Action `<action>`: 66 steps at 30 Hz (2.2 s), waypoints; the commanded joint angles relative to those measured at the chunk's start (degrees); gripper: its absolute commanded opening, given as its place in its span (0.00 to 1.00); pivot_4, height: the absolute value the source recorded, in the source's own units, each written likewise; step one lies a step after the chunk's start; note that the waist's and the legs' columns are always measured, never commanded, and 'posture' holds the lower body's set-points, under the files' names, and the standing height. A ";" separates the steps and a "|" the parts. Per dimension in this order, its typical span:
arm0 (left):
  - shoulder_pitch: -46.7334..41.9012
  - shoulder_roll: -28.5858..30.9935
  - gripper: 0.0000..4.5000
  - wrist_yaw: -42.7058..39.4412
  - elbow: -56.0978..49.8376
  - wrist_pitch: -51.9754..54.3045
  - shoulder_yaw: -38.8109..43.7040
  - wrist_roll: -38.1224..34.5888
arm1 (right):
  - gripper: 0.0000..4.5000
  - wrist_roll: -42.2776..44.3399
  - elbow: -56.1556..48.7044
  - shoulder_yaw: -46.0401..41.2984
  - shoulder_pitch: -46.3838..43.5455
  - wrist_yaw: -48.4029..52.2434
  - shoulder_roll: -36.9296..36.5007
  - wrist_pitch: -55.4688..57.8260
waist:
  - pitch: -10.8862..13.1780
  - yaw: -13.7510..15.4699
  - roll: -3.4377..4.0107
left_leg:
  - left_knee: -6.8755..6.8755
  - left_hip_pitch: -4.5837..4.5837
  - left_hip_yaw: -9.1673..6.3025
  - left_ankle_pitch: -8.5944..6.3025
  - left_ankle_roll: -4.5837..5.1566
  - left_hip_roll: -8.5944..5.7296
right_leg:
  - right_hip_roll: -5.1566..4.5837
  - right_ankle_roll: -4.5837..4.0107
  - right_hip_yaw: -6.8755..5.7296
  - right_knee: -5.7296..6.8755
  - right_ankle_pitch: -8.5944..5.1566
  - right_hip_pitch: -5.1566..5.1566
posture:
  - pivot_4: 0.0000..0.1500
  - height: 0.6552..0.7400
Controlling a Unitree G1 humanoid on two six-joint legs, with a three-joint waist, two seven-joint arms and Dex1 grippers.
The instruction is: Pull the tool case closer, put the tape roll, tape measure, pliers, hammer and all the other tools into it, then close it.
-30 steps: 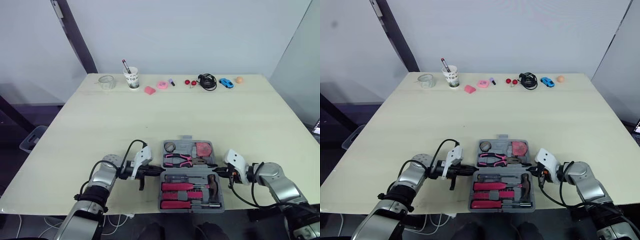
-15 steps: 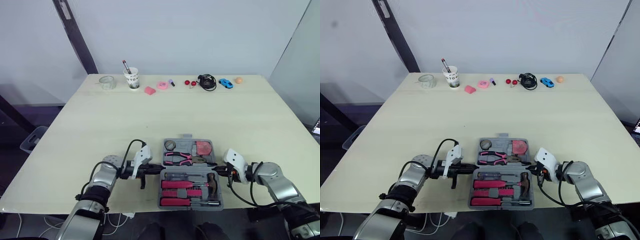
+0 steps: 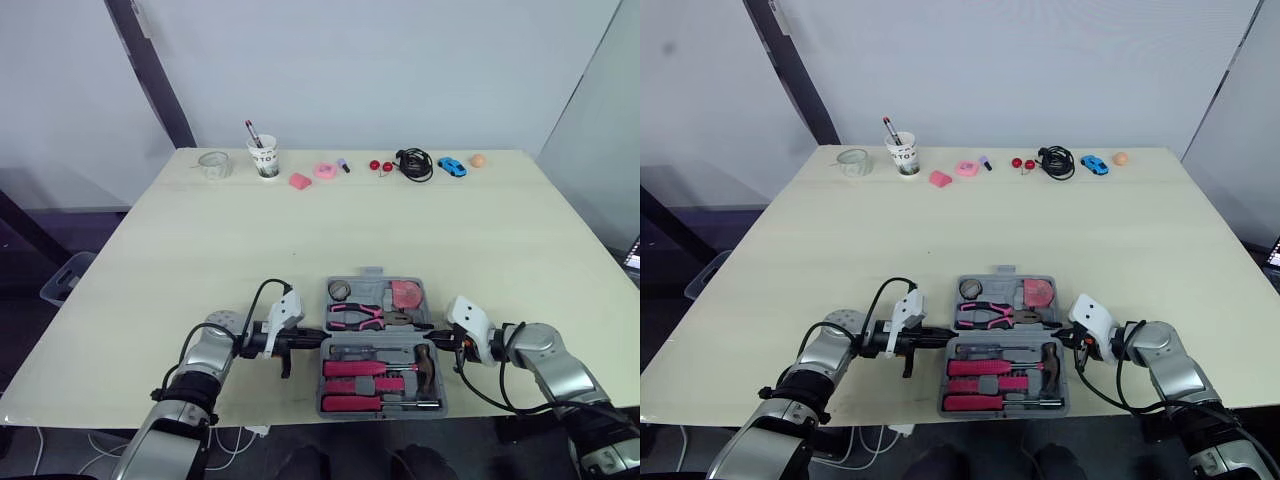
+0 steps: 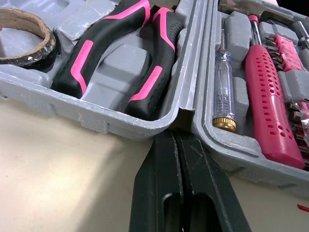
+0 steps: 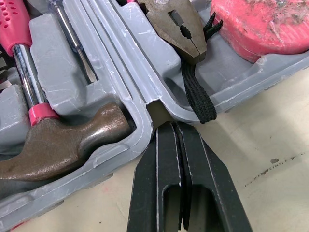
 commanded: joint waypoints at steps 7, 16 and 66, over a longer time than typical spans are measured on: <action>1.99 1.91 0.01 -1.11 -4.01 1.02 0.27 -1.74 | 0.00 1.17 -0.79 -2.06 -0.08 -1.67 -0.74 -1.50 | 0.00 -0.08 0.00 | 0.00 -0.01 0.00 0.00 0.00 0.00 | 0.00 0.00 0.00 0.00 0.00 0.00 | 1.00 1.00; 5.64 5.89 0.01 -0.33 -9.95 1.77 3.34 -5.42 | 0.00 5.05 -0.41 -6.80 0.55 -1.89 -3.69 -0.34 | 0.01 -0.12 0.00 | -0.02 -0.03 -0.02 0.00 0.00 0.02 | -0.01 -0.01 0.01 -0.02 -0.01 -0.02 | 1.00 1.00; 12.39 4.33 0.00 0.98 -24.96 3.70 -12.02 -2.27 | 0.98 12.45 55.82 -13.07 -39.61 14.47 13.20 16.05 | -0.01 -0.61 0.31 | -0.09 0.05 0.04 0.00 0.00 0.06 | 0.00 -0.02 0.11 -0.06 0.01 -0.02 | 1.00 1.00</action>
